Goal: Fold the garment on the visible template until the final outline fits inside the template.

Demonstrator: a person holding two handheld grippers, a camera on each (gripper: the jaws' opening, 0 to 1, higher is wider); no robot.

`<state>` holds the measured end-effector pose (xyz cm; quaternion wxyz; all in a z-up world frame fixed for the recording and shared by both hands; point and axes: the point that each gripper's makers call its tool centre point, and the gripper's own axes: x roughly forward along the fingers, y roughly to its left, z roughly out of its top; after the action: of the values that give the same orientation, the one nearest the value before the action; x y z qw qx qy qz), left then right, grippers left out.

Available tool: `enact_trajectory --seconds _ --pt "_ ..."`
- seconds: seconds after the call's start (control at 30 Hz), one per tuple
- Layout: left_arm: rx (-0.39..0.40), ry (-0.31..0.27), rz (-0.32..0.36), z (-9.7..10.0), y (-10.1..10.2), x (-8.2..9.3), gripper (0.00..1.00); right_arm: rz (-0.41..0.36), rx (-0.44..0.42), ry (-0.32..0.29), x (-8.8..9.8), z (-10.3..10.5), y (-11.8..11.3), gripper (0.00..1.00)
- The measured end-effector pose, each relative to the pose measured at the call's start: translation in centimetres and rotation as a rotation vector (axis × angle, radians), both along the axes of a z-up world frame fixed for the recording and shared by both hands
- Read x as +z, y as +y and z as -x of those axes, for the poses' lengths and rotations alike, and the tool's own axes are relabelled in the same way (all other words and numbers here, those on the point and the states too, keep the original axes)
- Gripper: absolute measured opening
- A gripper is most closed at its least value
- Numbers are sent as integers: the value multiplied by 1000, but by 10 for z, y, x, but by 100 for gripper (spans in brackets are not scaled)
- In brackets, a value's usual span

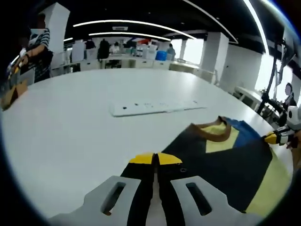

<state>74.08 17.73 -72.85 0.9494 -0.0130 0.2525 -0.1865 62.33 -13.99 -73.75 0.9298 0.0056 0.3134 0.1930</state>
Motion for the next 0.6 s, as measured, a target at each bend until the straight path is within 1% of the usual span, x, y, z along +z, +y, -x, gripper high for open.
enact_trajectory --seconds 0.03,0.07,0.1,0.13,0.17,0.23,0.3,0.4,0.47,0.5,0.6 --pt "-3 -5 20 0 0 4 0 -5 2 11 0 1 0 14" --pt "-7 -11 23 0 -1 6 1 -7 7 11 0 1 0 20" --pt "-5 -22 9 0 1 9 5 -9 9 10 0 1 1 24" --pt "-6 -29 -8 0 3 10 9 -11 16 9 1 2 2 26" --pt "-8 -30 -12 1 3 12 12 -12 21 9 2 3 3 29" --pt "-7 -35 -2 2 5 16 17 -19 37 9 5 5 7 36" --pt "-8 -37 22 5 5 20 21 -25 61 4 10 8 11 43" --pt "-18 -31 10 12 5 24 28 -29 100 5 15 12 18 53" --pt "-35 -29 7 18 3 25 30 -27 124 3 18 16 21 58" --pt "-51 -26 7 22 2 26 33 -28 145 9 20 19 24 62" --pt "-78 -27 7 32 -1 29 41 -33 166 24 21 28 28 70"
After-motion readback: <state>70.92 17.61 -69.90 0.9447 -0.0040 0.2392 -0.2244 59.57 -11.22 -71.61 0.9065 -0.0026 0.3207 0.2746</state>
